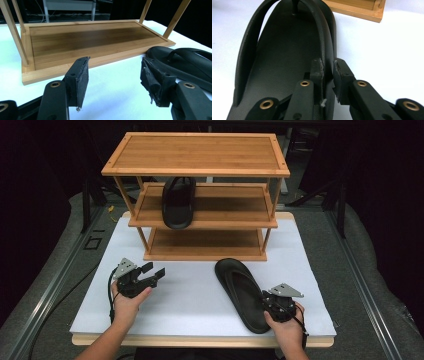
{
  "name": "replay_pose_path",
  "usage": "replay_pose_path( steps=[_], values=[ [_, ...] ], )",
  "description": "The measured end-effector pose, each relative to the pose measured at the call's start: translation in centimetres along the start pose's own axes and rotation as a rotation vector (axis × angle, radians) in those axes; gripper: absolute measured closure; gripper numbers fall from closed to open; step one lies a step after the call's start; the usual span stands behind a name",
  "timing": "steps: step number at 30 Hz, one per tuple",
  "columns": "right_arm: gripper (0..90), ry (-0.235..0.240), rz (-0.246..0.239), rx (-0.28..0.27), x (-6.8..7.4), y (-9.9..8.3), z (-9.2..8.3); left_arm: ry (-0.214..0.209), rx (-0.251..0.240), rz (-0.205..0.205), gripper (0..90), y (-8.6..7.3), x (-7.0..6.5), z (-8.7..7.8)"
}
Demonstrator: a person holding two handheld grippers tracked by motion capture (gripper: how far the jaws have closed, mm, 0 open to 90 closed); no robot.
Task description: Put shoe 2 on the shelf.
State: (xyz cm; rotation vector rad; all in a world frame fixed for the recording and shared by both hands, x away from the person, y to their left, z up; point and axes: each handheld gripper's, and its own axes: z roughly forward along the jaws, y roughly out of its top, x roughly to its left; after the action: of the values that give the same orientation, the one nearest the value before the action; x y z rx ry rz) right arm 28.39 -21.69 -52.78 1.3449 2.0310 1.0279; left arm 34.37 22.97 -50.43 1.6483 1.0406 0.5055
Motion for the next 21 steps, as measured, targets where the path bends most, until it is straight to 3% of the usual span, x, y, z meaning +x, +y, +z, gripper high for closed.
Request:
replay_pose_path(
  steps=[4,9,18,21],
  values=[
    [81.0,0.017,0.015,0.005,-0.25,0.10,-0.03,0.003,0.001,-0.004,39.8,-0.01,0.16,0.04],
    [83.4,-0.007,-0.003,-0.005,-0.29,0.27,-0.05,0.002,0.005,-0.008,39.9,-0.05,0.25,0.10],
    [84.8,0.023,-0.010,-0.017,0.07,0.64,-0.40,0.010,0.003,-0.011,40.2,-0.06,0.44,0.10],
    [84.9,0.030,-0.013,-0.052,0.34,0.78,-0.53,0.017,0.004,-0.009,40.4,-0.05,0.58,0.07]
  ],
)
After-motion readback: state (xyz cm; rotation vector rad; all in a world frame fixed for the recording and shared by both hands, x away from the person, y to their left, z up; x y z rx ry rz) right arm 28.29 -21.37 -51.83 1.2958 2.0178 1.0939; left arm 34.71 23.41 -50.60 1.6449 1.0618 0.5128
